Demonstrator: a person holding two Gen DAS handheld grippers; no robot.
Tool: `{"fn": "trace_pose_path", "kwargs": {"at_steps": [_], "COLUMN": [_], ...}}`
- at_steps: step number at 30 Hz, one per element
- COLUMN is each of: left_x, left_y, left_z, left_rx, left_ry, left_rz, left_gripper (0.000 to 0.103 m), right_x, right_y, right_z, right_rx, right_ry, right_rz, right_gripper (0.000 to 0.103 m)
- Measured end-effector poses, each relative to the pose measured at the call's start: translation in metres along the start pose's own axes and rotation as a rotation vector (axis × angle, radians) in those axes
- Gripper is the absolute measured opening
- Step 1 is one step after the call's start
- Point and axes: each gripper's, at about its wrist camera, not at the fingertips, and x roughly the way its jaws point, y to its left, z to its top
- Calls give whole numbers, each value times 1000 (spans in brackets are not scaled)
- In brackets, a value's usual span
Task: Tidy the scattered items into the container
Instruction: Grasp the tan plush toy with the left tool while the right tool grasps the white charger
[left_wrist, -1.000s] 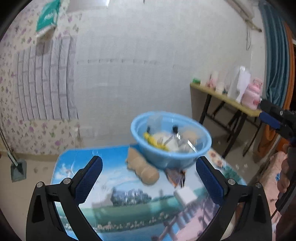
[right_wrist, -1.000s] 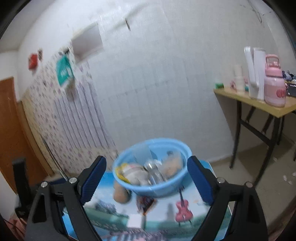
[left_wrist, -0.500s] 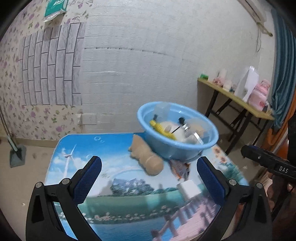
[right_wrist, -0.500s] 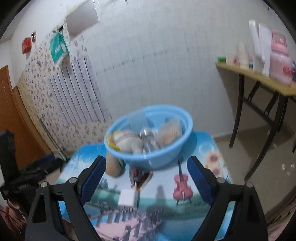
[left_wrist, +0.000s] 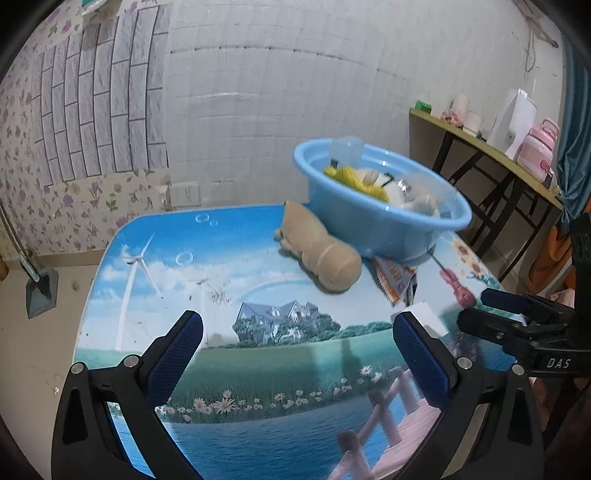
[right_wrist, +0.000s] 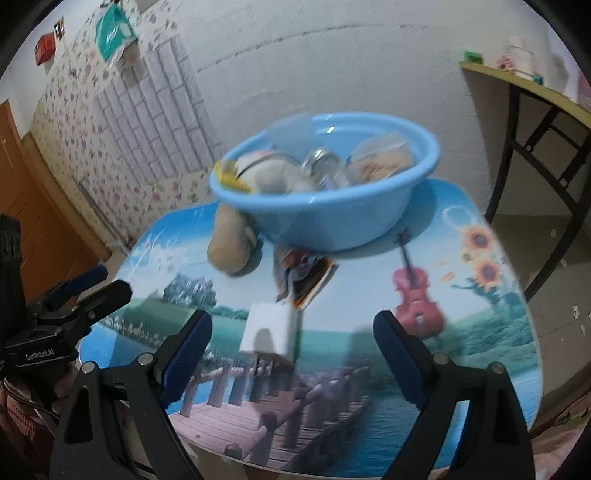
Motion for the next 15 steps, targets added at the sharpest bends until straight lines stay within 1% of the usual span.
{"fn": "trace_pose_path", "kwargs": {"at_steps": [1,2,4,9,10,12,13,15], "left_x": [2,5,9,18,19,21,23,26], "left_y": [1,1,3,6,6,5,4,1], "left_z": [-1,-3,-4,-4,-4,-3,-3,-1], "left_rx": [5,8,11,-7,-10,-12,-11,-10], "left_ry": [6,10,21,46,49,51,53,59], "left_rz": [-1,-2,-2,-9,-10,-10,-9,-12], "left_gripper": [103,103,103,103,103,103,103,103], "right_x": [5,10,17,36,40,44,43,42], "right_y": [2,4,8,16,17,19,19,15], "right_z": [-2,-3,-4,-5,-6,-7,-8,-7], "right_rx": [-2,-7,-20,-38,-51,-73,-76,-77], "right_ry": [12,25,42,85,94,100,93,89], "right_rz": [0,3,6,17,11,-1,1,-5], "right_gripper": [86,78,69,68,65,44,39,39]}}
